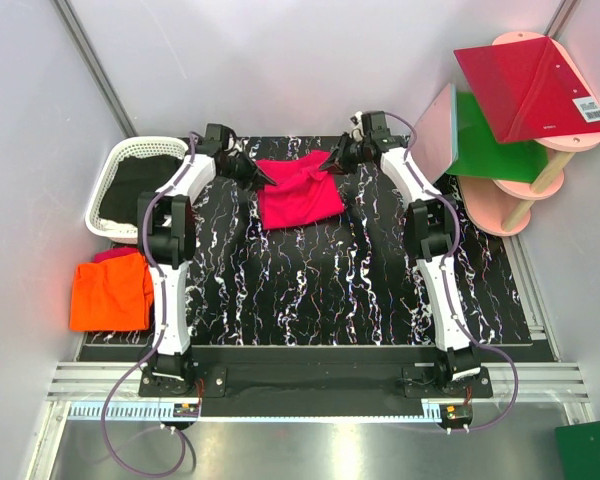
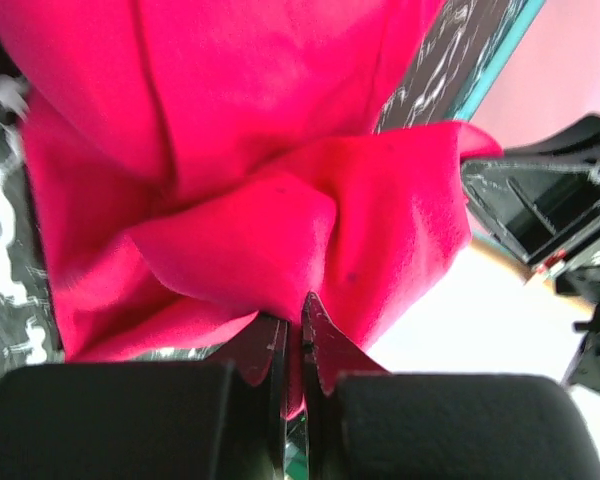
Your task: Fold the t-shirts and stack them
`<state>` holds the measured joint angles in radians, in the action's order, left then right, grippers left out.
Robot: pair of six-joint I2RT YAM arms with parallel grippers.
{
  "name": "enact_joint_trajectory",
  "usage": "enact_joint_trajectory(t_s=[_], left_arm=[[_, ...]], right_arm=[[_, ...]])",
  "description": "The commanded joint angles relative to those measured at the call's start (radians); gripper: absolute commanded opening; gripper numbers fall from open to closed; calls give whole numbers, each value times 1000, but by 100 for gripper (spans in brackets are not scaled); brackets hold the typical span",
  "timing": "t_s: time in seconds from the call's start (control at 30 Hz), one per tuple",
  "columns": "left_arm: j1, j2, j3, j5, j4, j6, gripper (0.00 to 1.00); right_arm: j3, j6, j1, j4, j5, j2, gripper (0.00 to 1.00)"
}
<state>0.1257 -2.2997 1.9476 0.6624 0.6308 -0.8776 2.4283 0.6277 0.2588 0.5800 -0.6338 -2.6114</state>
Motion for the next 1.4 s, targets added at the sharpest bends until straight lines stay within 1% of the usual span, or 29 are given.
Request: enact_joint_trajectory(t_s=[0.0, 0.03, 0.1, 0.13, 0.17, 0.2, 0.23, 0.27, 0.3, 0.37, 0.4, 0.43, 0.47, 0.5, 0.53, 0.57, 0.6, 0.63, 0.67, 0.7, 0.77, 0.8, 0.83, 0.87, 1.0, 1.17, 1.37], left_arm=[[-32, -12, 74, 14, -135, -107, 7], [-37, -20, 77, 11, -150, -119, 7], [-49, -27, 80, 6, -195, -155, 5], [-57, -32, 74, 22, -225, -171, 5], [-60, -35, 70, 28, -294, -187, 21], [-61, -40, 74, 32, -318, -199, 40], [-63, -43, 79, 25, -328, -198, 71], [-63, -38, 83, 16, -329, -189, 99], [-63, -26, 70, 3, -330, -163, 99], [-60, 52, 27, -49, -351, -130, 99], [-58, 86, -36, -69, -364, -94, 99], [-55, 164, -70, -110, -373, -75, 99], [-52, 204, -103, -128, -378, -54, 99], [-48, 279, -166, -144, -382, -14, 99], [-37, 311, -192, -159, -385, 8, 99], [-26, 362, -232, -159, -384, 46, 99], [-17, 374, -246, -153, -381, 63, 99], [8, 385, -257, -135, -361, 77, 99], [18, 387, -272, -124, -350, 95, 99], [41, 379, -280, -107, -315, 101, 99], [61, 365, -303, -132, -266, 127, 99], [78, 362, -317, -154, -249, 135, 99], [84, 362, -335, -220, -217, 138, 99], [87, 365, -373, -240, -211, 135, 99], [88, 356, -444, -332, -154, 118, 99], [88, 359, -504, -388, -152, 123, 99], [88, 292, -474, -434, -134, 138, 99]], right_arm=[[190, 7, -12, -11, -11, -48, 15], [236, 9, -13, -14, -3, -58, 16], [273, 10, -15, -35, 22, -84, 16], [290, 12, -16, -46, 31, -88, 20], [288, 10, -15, -58, 57, -87, 35], [287, 13, -15, -78, 74, -87, 72], [288, 12, -16, -83, 89, -82, 94], [291, -8, -15, -83, 101, -78, 100], [288, -17, -16, -85, 105, -70, 100], [278, -42, -16, -74, 114, -32, 100], [256, -51, -15, -66, 120, -16, 100], [238, -66, -18, -60, 128, 6, 100], [209, -92, -16, -58, 152, 66, 100], [131, -105, -16, -62, 166, 103, 100], [89, -114, -16, -63, 178, 138, 100], [4, -129, -16, -72, 192, 212, 100], [-42, -135, -18, -74, 194, 246, 100], [-88, -140, -16, -78, 197, 313, 100], [-133, -149, -16, -80, 201, 345, 100], [-228, -155, -18, -83, 204, 378, 100], [-323, -164, -18, -91, 220, 465, 100], [-424, -163, -18, -103, 223, 493, 100], [-472, -163, -18, -115, 224, 540, 100], [-550, -161, -18, -127, 223, 562, 100], [-687, -161, -18, -137, 220, 631, 100], [-782, -145, -18, -149, 209, 691, 100], [-808, -140, -18, -151, 204, 711, 100]])
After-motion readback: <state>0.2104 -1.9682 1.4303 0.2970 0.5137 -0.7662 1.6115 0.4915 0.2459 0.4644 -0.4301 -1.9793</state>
